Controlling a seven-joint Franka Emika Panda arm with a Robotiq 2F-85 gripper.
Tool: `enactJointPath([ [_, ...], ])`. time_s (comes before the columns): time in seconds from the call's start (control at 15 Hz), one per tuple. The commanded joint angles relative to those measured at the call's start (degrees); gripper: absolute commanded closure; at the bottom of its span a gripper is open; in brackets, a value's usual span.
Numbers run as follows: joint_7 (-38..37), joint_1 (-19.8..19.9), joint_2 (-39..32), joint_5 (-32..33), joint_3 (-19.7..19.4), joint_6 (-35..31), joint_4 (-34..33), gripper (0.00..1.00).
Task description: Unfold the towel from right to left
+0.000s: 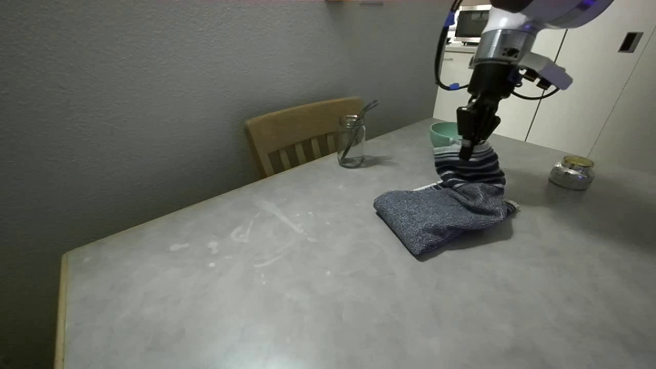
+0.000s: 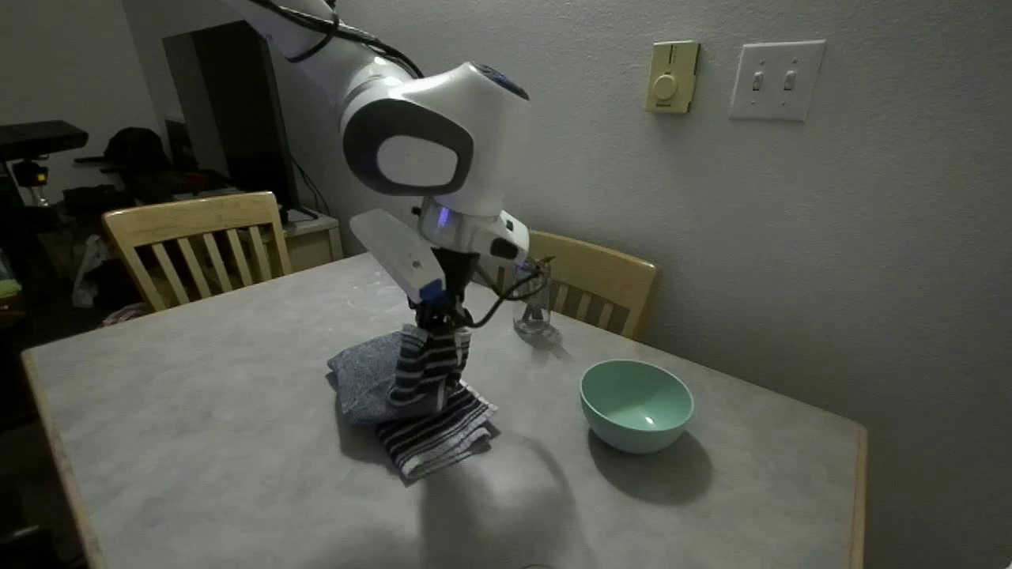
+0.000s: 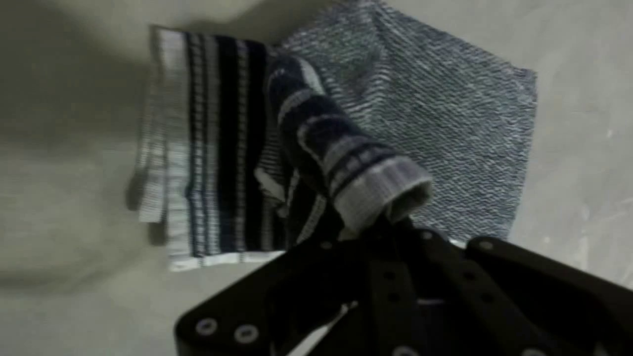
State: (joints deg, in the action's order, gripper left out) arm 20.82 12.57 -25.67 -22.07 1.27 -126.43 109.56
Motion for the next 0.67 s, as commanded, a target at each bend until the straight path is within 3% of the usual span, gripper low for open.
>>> enactJointPath([
  [0.0,-5.2,-5.1,-2.1,-0.3,3.0,-2.1,-4.0,0.99],
  [0.6,-15.7,-16.0,-14.4,3.8,6.7,-1.7,-23.6,0.99],
])
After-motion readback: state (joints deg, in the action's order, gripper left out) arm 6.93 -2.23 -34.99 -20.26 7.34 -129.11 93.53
